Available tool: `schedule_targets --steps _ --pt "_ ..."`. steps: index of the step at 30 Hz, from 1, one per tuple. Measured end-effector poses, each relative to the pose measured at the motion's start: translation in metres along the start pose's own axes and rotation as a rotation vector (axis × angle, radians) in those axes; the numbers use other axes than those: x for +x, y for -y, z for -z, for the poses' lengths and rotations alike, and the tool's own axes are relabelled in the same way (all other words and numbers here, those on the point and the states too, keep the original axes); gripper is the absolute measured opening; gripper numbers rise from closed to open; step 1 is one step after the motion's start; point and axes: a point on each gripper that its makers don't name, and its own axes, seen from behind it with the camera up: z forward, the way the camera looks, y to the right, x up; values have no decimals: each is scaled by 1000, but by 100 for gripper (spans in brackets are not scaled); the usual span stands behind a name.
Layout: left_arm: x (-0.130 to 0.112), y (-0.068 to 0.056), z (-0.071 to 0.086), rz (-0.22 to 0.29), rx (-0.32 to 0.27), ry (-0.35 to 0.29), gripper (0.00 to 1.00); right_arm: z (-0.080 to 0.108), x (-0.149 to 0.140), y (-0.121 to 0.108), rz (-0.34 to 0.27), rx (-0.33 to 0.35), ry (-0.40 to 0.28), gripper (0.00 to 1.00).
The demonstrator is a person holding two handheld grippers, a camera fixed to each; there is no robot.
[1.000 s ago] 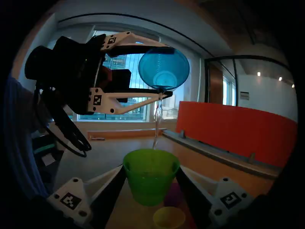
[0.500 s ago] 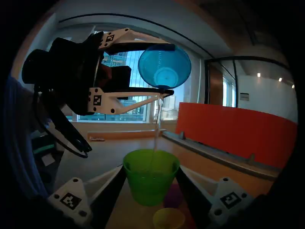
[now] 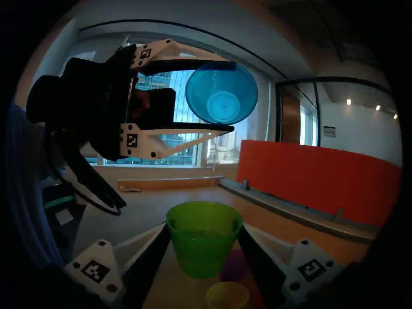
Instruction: Pour water
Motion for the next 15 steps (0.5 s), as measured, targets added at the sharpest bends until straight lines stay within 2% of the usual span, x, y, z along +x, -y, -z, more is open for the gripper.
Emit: schedule_targets --steps 6,9,12,15 --pt "0 1 -2 16 0 -5 88 0 0 -2 -1 -4 -1 90" --pt "-1 1 -4 47 1 -9 88 0 1 -3 -2 -5 -4 90" --pt "-1 0 -5 100 -2 -13 88 -1 1 -3 -2 -6 -6 90" --pt "0 -5 -6 180 -16 -22 88 -1 2 -3 -1 -8 -7 90"
